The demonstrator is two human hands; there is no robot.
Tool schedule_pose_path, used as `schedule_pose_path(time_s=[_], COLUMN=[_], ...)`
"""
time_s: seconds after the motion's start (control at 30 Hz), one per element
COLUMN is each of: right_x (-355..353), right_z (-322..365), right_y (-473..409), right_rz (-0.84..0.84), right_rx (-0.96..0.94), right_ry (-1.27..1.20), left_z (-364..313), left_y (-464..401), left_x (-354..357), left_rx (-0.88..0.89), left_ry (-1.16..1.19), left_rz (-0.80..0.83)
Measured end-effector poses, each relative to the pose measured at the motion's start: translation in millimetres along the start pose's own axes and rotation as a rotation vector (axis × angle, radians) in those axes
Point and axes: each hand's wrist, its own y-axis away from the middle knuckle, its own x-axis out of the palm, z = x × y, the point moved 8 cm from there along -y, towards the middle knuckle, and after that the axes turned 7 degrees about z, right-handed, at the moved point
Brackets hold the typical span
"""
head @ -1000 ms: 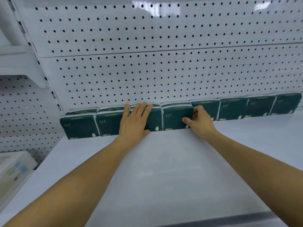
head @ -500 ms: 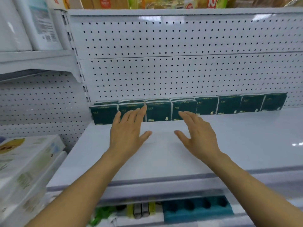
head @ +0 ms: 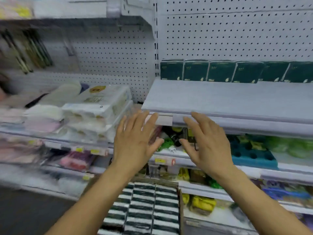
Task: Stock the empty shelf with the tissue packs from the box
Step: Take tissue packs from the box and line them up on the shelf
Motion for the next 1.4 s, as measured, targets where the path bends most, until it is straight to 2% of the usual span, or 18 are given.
schedule_pose_path(time_s=[0.1, 0.23, 0.47, 0.7, 0.8, 0.93, 1.13, 1.4], right_x=[26, 74, 188, 288, 325, 364, 404, 426], right_z=[46, 90, 130, 164, 179, 201, 226, 230], right_y=[15, 28, 55, 91, 108, 128, 147, 156], right_rz=[0.05, 0.165, 0.486, 0.827, 0.931, 1.008, 1.101, 1.075], right_rx=[-0.078, -0.124, -0.164, -0.246, -0.278, -0.347, -0.393, -0.372], right_ry=[-0.026, -0.078, -0.18, -0.243, -0.24, -0.222, -0.123, 0.04], left_z=[27, 68, 142, 167, 172, 175, 179, 184], left_y=[51, 111, 214, 314, 343, 365, 381, 388], left_x=[4, 28, 90, 170, 200, 233, 267, 289], left_rx=[-0.066, -0.2, -0.465, -0.741, -0.802, -0.811, -0.727, -0.69], left_ry=[-0.035, -0.039, 0.011, 0.128, 0.228, 0.333, 0.417, 0.332], left_rz=[0.053, 0.216, 0.425, 0.779, 0.848, 0.906, 0.972, 1.105])
